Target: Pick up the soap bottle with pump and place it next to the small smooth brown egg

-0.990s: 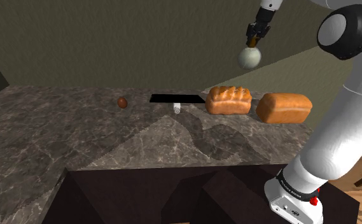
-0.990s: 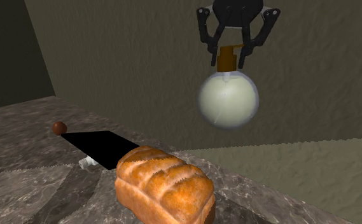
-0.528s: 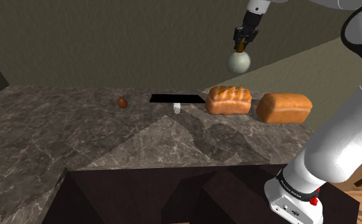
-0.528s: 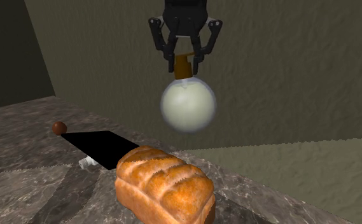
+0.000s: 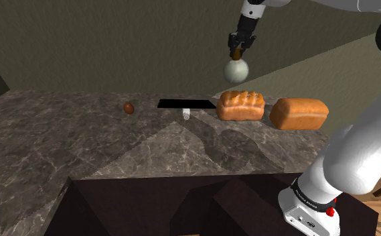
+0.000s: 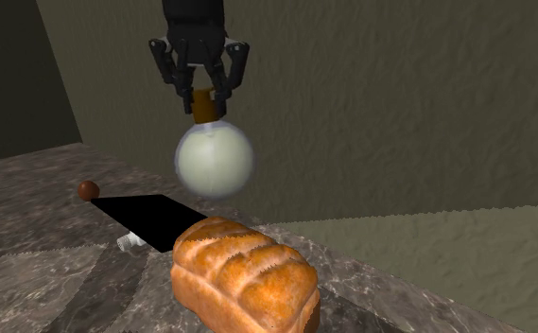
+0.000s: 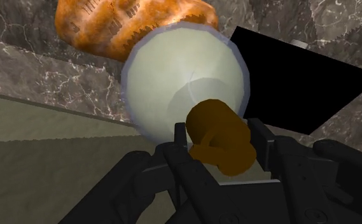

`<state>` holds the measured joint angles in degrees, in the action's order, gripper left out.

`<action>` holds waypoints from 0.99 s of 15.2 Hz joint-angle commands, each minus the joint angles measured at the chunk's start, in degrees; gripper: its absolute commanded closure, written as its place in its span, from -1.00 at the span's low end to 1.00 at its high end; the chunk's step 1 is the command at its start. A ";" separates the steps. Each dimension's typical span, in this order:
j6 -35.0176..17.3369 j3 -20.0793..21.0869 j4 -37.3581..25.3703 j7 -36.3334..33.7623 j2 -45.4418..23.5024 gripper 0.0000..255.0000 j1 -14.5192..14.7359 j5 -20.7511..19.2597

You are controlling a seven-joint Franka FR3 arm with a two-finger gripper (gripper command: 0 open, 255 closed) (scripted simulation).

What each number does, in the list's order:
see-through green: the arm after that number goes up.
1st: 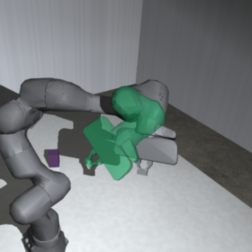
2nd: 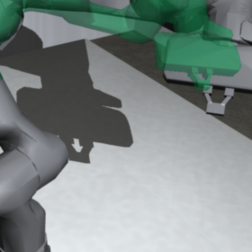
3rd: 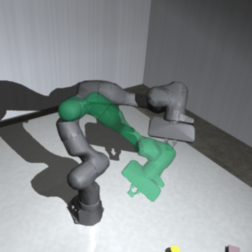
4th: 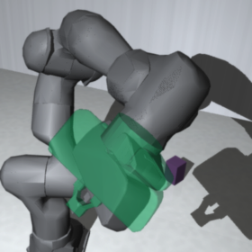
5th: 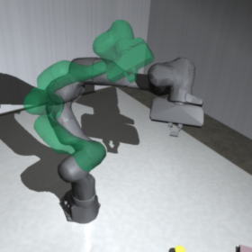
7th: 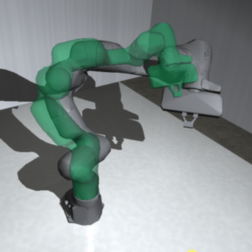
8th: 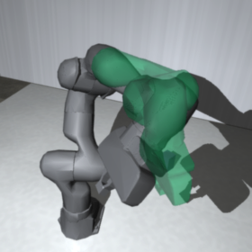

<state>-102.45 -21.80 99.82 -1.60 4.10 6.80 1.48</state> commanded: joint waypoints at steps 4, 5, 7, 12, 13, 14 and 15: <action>-1.63 3.88 2.32 -7.23 1.01 1.00 3.13 -0.88; -1.92 4.64 2.50 -8.59 0.93 1.00 3.72 -0.95; -2.45 6.11 2.66 -11.25 0.59 1.00 4.89 -1.06; -3.54 9.55 1.86 -17.69 -1.26 1.00 7.87 -1.18; -3.70 10.20 1.49 -18.95 -1.80 1.00 8.47 -1.19; -3.85 10.84 1.05 -20.19 -2.39 1.00 9.06 -1.21; -3.98 11.47 0.54 -21.42 -3.03 1.00 9.65 -1.23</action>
<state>-106.53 -11.08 100.66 -21.46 1.22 15.77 0.38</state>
